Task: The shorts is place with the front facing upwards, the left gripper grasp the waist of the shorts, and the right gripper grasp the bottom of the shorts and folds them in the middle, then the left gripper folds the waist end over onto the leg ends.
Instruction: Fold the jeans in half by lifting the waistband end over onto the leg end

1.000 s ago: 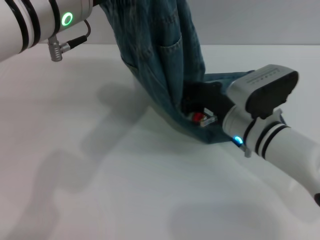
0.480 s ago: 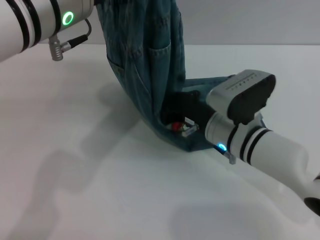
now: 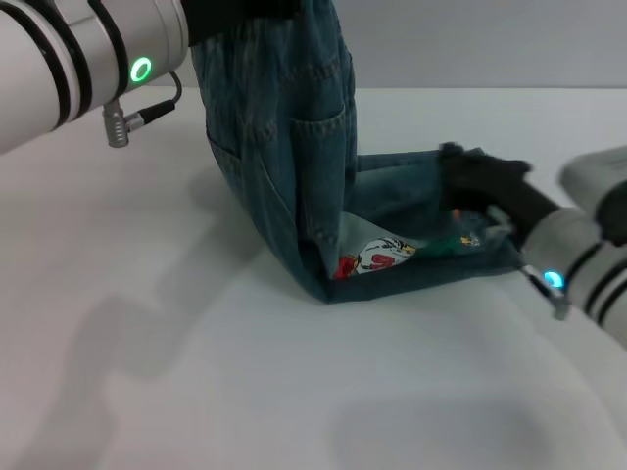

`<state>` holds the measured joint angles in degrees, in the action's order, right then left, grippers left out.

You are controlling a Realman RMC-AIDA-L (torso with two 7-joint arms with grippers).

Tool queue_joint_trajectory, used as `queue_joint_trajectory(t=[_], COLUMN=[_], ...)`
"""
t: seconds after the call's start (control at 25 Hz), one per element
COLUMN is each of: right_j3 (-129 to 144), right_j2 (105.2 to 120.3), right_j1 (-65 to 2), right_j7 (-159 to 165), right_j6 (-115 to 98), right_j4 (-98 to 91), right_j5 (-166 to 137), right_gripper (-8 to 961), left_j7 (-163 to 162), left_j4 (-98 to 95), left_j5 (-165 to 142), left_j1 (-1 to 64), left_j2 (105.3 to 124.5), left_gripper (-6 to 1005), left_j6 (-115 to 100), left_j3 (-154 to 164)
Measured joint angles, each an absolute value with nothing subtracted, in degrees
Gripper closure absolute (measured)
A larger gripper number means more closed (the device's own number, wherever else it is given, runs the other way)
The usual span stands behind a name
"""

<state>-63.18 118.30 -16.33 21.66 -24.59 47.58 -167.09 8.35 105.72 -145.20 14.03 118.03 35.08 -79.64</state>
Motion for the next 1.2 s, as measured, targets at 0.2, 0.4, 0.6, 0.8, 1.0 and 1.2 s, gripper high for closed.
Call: queue_joint_trajectory(t=[0.2, 0.4, 0.6, 0.8, 1.0, 1.2], right_j3=[-70.1, -75.3, -79.8, -81.6, -81.7, -81.6], right_j2=[118.6, 118.64, 118.76, 118.93, 118.87, 118.77], right_j1=[-12.1, -6.9, -1.7, 1.7, 3.2, 3.8], right_j7=[19.2, 18.1, 15.5, 14.7, 14.7, 14.7], right_j6=[-24.7, -28.0, -31.7, -33.8, -34.2, -34.3], right_j4=[47.9, 48.7, 49.9, 50.1, 50.3, 50.9], right_j5=[-167.1, -167.1, -167.1, -167.1, -167.1, -167.1], right_gripper=[953, 953, 953, 953, 953, 953], left_j7=[8.3, 8.1, 8.0, 7.9, 7.9, 7.9], left_j4=[105.0, 102.4, 99.6, 96.2, 92.2, 88.2], left_j5=[-145.2, -145.2, -145.2, -145.0, -142.8, -140.3], left_j1=[14.0, 14.4, 14.4, 14.8, 15.7, 16.7], left_j2=[118.12, 118.13, 118.12, 118.18, 118.21, 118.23], left_gripper=[778, 768, 759, 749, 740, 730], left_j6=[34.0, 31.0, 27.5, 24.0, 18.9, 11.7], left_j3=[-77.8, -75.3, -73.1, -69.9, -67.3, -63.7])
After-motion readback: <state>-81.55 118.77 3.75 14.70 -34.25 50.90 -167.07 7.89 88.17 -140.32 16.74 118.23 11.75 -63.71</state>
